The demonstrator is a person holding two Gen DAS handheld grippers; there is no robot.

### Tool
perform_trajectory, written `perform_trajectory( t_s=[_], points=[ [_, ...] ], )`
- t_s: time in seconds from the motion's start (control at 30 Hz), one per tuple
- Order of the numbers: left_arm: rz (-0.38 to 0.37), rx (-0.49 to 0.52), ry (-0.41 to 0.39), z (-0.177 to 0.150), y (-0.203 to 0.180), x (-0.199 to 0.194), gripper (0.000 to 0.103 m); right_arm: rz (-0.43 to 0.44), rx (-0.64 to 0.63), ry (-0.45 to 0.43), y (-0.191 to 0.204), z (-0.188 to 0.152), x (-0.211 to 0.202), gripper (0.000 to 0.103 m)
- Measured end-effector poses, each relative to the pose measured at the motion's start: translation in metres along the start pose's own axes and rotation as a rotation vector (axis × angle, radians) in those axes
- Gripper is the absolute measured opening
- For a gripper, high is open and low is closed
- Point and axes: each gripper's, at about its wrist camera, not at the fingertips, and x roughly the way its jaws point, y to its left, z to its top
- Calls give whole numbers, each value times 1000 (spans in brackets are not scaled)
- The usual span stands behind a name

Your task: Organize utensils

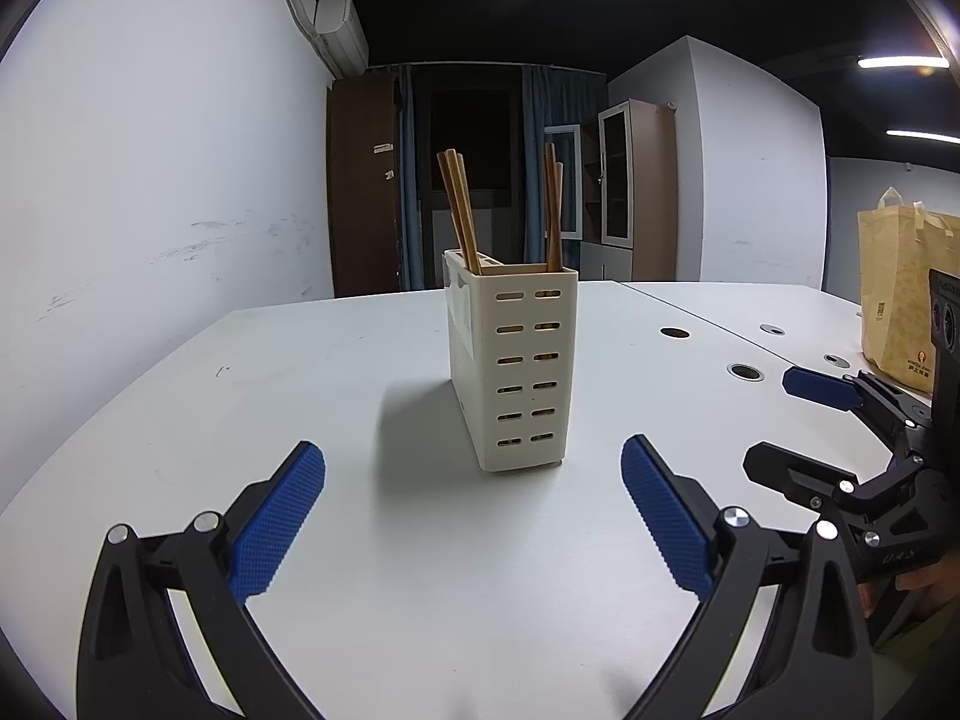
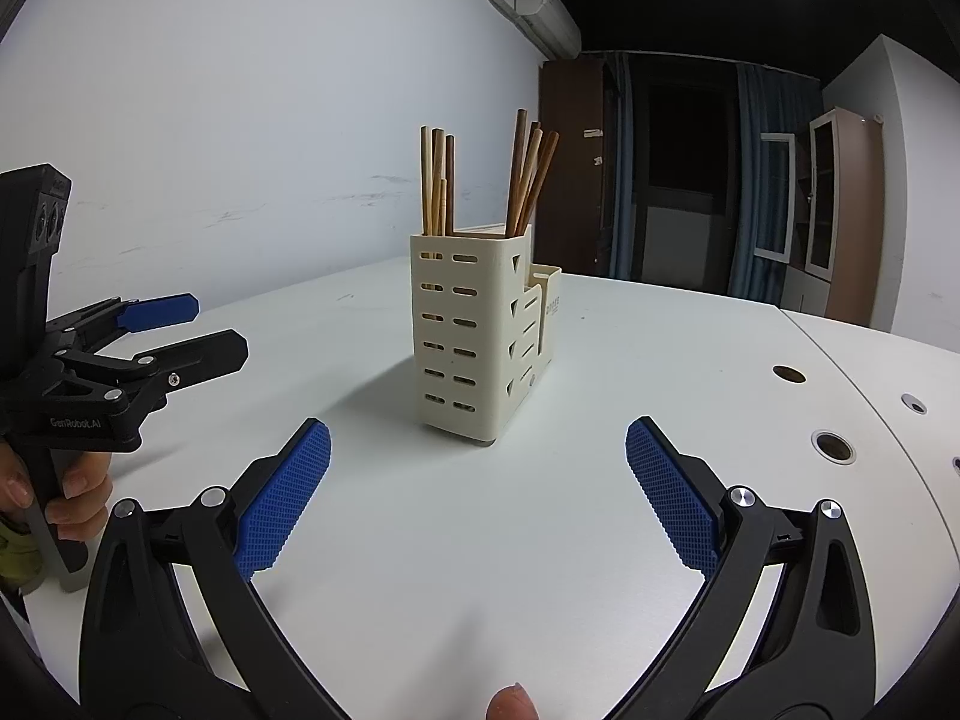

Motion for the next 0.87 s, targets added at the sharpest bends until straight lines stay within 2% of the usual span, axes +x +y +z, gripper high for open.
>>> perform_trajectory(
  t_s=[0.87],
  points=[
    [-15,-16,10,-1,1,5,97,4,-9,-1,1,1,-3,95]
  ],
)
